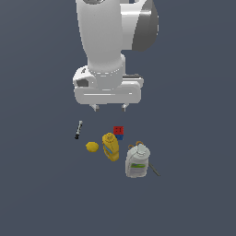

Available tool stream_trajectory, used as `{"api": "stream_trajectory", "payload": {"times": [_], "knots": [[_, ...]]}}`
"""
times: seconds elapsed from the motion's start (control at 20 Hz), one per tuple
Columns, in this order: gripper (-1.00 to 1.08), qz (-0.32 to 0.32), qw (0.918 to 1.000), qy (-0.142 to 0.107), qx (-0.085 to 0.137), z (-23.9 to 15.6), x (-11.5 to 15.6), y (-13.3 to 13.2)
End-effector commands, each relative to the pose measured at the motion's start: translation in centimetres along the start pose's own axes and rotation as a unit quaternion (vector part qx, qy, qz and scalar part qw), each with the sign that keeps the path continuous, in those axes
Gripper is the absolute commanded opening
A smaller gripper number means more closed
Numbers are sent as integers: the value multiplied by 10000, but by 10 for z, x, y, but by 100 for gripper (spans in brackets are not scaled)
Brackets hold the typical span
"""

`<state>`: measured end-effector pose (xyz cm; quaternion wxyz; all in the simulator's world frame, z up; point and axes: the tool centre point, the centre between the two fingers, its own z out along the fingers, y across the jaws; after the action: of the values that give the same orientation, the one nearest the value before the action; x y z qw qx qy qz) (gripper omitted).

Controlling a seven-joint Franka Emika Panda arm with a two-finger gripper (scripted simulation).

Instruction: Pick up a designated object from a clutter of objects.

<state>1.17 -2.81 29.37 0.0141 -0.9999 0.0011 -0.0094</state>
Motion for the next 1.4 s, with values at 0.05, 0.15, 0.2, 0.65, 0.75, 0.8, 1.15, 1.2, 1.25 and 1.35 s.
{"api": "stream_trajectory", "payload": {"times": [0.05, 0.15, 0.2, 0.65, 0.75, 0.8, 1.15, 1.2, 1.25, 1.35], "knots": [[100, -212, 9998, -9, -16, 17, 6, 9], [100, -364, 9993, -14, -27, 29, 9, 16], [100, -447, 9990, -17, -33, 35, 11, 19], [100, -1310, 9913, -56, -81, 105, 23, 57], [100, -1505, 9886, -66, -89, 121, 24, 65], [100, -1602, 9870, -71, -93, 129, 25, 69], [100, -2174, 9760, -103, -108, 177, 23, 94], [100, -2235, 9746, -107, -109, 183, 22, 96], [100, -2292, 9733, -110, -110, 187, 22, 99], [100, -2391, 9709, -116, -111, 196, 21, 103]]}}
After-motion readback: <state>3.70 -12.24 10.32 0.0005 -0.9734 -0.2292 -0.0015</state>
